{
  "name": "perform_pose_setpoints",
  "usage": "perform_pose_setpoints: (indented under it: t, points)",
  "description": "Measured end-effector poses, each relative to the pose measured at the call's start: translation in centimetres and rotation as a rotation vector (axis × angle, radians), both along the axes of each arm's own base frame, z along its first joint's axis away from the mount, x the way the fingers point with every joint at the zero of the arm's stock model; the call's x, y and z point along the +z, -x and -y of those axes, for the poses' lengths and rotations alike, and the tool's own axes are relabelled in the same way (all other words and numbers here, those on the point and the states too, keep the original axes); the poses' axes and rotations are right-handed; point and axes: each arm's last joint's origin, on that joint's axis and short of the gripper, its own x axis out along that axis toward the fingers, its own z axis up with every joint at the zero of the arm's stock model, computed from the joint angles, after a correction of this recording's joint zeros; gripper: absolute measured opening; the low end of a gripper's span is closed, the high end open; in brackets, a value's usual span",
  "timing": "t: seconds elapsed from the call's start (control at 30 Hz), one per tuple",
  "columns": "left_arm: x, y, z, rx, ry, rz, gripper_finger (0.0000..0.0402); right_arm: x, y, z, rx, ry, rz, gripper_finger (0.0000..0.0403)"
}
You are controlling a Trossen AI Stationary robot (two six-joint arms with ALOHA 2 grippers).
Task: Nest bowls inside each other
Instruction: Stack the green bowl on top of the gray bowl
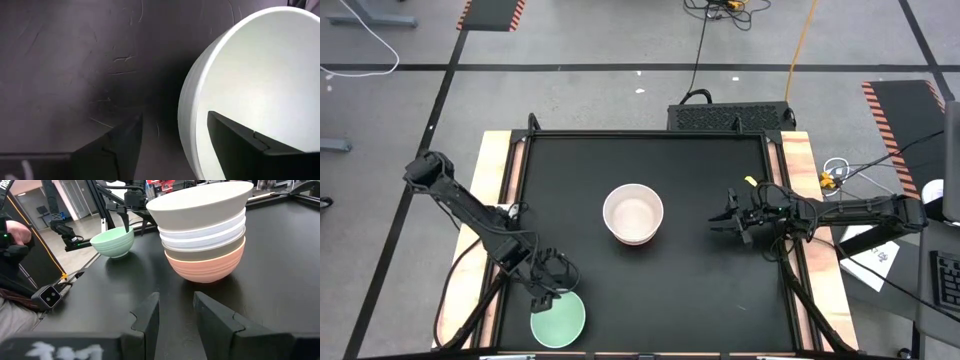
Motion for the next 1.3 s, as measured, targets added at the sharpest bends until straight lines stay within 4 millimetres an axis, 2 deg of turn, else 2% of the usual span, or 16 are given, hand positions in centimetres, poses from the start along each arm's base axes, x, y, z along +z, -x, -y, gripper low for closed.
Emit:
perform_pose_setpoints:
  t: [0.1, 0.17, 0.37, 0.4, 0.67, 0.9, 1.07, 1.3]
  points:
    - [0.1, 0.0, 0.0, -0.012, -0.007, 0.010, 0.0201, 0.0, 0.0, 0.0, 0.000, 0.000, 0.000, 0.0114]
    - [0.1, 0.0, 0.0, -0.029, -0.010, 0.020, 0.0172, 0.0, 0.0, 0.0, 0.000, 0.000, 0.000, 0.0114]
    - [0.1, 0.0, 0.0, -0.133, -0.049, 0.053, 0.0030, 0.0, 0.0, 0.0, 0.000, 0.001, 0.005, 0.0114]
    - [0.1, 0.1, 0.1, -0.164, -0.056, 0.060, 0.0016, 0.1, 0.0, 0.0, 0.000, 0.001, 0.006, 0.0114]
    - [0.1, 0.0, 0.1, -0.259, -0.096, 0.116, 0.0008, 0.0, 0.0, 0.0, 0.002, 0.011, 0.006, 0.0114]
    - [1.2, -0.7, -0.8, -0.316, -0.122, 0.234, 0.0007, 0.1, 0.0, 0.0, 0.004, 0.023, 0.009, 0.0114]
    - [2.5, -0.8, -3.1, -0.327, -0.196, 0.302, 0.0007, 0.0, 0.0, 0.0, 0.007, 0.023, 0.004, 0.0114]
    - [6.0, -0.4, -7.5, -0.282, -0.226, 0.481, 0.0006, 0.0, 0.0, 0.0, 0.008, 0.030, 0.006, 0.0114]
